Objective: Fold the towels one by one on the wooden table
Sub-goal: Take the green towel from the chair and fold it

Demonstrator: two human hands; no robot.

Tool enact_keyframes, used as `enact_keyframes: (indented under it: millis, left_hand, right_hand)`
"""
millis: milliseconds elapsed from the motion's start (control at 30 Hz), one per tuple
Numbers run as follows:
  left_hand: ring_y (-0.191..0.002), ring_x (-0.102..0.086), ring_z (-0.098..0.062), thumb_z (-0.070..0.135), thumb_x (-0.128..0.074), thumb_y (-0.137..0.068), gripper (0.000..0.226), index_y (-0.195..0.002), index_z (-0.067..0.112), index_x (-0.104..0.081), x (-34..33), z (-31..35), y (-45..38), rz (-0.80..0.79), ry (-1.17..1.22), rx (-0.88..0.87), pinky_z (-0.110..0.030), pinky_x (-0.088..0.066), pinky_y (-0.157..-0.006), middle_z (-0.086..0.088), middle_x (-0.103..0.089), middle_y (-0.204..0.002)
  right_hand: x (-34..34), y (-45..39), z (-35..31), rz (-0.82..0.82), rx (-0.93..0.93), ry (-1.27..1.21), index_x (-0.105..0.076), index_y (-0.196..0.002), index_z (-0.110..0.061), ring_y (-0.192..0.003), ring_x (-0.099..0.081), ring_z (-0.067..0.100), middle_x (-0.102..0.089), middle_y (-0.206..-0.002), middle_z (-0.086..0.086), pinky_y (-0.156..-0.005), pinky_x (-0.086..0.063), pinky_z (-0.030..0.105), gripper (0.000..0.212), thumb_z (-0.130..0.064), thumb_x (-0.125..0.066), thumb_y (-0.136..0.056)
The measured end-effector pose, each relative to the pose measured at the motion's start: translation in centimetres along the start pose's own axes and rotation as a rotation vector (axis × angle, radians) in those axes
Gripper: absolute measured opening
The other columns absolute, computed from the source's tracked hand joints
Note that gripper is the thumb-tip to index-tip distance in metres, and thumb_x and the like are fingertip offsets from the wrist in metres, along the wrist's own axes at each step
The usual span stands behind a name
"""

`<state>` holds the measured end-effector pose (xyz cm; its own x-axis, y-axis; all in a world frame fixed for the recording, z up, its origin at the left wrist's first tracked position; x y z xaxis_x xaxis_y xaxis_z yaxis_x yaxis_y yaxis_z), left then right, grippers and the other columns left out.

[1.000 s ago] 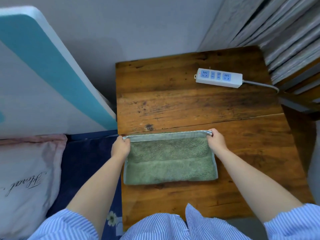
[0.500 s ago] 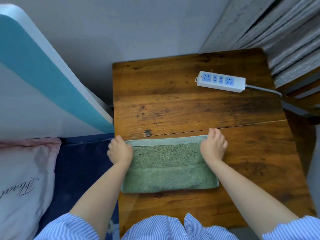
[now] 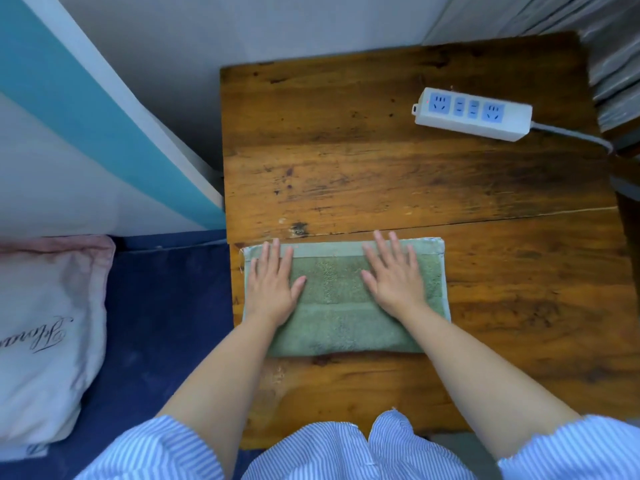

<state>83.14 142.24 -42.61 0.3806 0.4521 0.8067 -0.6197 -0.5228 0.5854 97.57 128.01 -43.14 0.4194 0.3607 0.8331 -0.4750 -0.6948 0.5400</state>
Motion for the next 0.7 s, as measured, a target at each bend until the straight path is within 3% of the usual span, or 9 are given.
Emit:
enact_keyframes:
  millis: [100, 167, 267, 333, 400, 500, 567, 633, 700]
  left_hand:
    - [-0.145, 0.015, -0.019, 0.049, -0.019, -0.097, 0.067, -0.148, 0.015, 0.01, -0.3, -2.3, 0.2, -0.003, -0.033, 0.006, -0.035, 0.008, -0.117, -0.004, 0.022, -0.153]
    - [-0.145, 0.013, -0.017, 0.048, -0.019, -0.097, 0.067, -0.148, 0.013, 0.008, 0.1, -3.1, -0.1, -0.005, -0.055, -0.004, -0.037, 0.006, -0.118, -0.004, 0.015, -0.156]
    - [-0.146, 0.011, -0.02, 0.045, -0.021, -0.098, 0.066, -0.148, 0.009, 0.003, 1.5, -4.3, 0.6, 0.06, -0.019, 0.135, -0.039, 0.003, -0.118, -0.008, 0.01, -0.157]
    - [-0.146, 0.01, -0.023, 0.043, -0.025, -0.098, 0.067, -0.148, 0.007, 0.003, 2.0, -3.7, 1.9, 0.12, -0.059, 0.132, -0.04, 0.003, -0.118, -0.01, 0.009, -0.157]
    - [-0.145, 0.013, -0.023, 0.042, -0.025, -0.099, 0.067, -0.148, 0.008, 0.006, 1.1, -1.2, 4.1, 0.127, -0.075, -0.016, -0.037, 0.008, -0.116, -0.01, 0.012, -0.156]
    - [-0.144, 0.017, -0.02, 0.043, -0.022, -0.099, 0.066, -0.147, 0.012, 0.009, -1.7, 2.9, 6.8, 0.048, -0.019, -0.164, -0.034, 0.012, -0.115, -0.007, 0.017, -0.156]
    - [-0.144, 0.016, -0.02, 0.044, -0.022, -0.099, 0.064, -0.148, 0.014, 0.007, -3.8, 3.8, 7.9, -0.008, -0.029, -0.191, -0.037, 0.009, -0.117, -0.006, 0.016, -0.156]
    - [-0.145, 0.016, -0.02, 0.045, -0.022, -0.098, 0.063, -0.149, 0.018, 0.006, -5.4, 3.1, 8.7, -0.042, -0.071, -0.184, -0.039, 0.007, -0.117, -0.004, 0.016, -0.156]
    - [-0.144, 0.017, -0.021, 0.048, -0.021, -0.098, 0.063, -0.148, 0.023, 0.008, -6.4, 1.4, 9.0, -0.065, -0.112, -0.171, -0.041, 0.007, -0.117, -0.004, 0.018, -0.156]
  right_hand:
    - [-0.4, 0.9, 2.8, 0.051, -0.106, -0.009, 0.02, -0.137, -0.024, -0.14, 0.021, 0.017, 0.03, -0.141, -0.002, -0.113, 0.012, 0.034, 0.071, -0.053, 0.017, -0.071]
    - [-0.2, 1.4, 4.5, 0.064, -0.204, -0.036, 0.011, -0.145, -0.02, -0.144, 0.013, 0.019, 0.021, -0.151, -0.001, -0.116, 0.008, 0.038, 0.069, -0.05, 0.006, -0.083]
    - [0.0, 3.4, 6.0, 0.119, -0.341, -0.103, 0.001, -0.147, -0.014, -0.145, 0.009, 0.023, 0.008, -0.157, 0.004, -0.116, 0.008, 0.042, 0.071, -0.049, -0.001, -0.086]
    - [-0.4, 5.1, 4.7, 0.159, -0.327, -0.118, 0.006, -0.145, -0.011, -0.143, 0.013, 0.02, 0.012, -0.154, 0.004, -0.112, 0.019, 0.038, 0.08, -0.051, 0.008, -0.076]
    - [-1.3, 7.0, 0.7, 0.205, -0.196, -0.046, -0.003, -0.14, -0.009, -0.14, 0.002, 0.02, 0.001, -0.15, 0.005, -0.11, 0.023, 0.034, 0.071, -0.046, -0.004, -0.079]
    - [-4.4, 8.8, -5.5, 0.144, 0.011, -0.014, -0.053, -0.126, -0.009, -0.132, -0.035, 0.027, -0.051, -0.135, 0.007, -0.107, -0.012, 0.046, 0.059, -0.038, -0.031, -0.079]
    - [-6.3, 9.5, -6.8, 0.056, 0.05, 0.008, -0.065, -0.115, -0.016, -0.124, -0.04, 0.027, -0.062, -0.125, 0.005, -0.099, -0.021, 0.047, 0.054, -0.038, -0.034, -0.078]
    - [-6.9, 10.5, -5.8, -0.013, -0.008, 0.023, -0.065, -0.115, -0.02, -0.122, -0.052, 0.027, -0.061, -0.127, 0.003, -0.098, -0.021, 0.046, 0.055, -0.041, -0.03, -0.077]
    - [-7.4, 11.5, -3.1, -0.001, -0.095, 0.055, -0.039, -0.138, -0.02, -0.137, -0.031, 0.022, -0.031, -0.148, 0.001, -0.105, -0.008, 0.044, 0.072, -0.049, -0.012, -0.077]
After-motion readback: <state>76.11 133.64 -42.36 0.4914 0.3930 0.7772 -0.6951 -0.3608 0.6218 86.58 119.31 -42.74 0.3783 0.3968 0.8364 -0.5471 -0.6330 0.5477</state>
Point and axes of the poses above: each hand's wrist, its own y-axis away from the middle knuckle, its own x-axis out of the back of the hand, z = x × y, the point moved 4 cm from there along -y, towards the middle knuckle
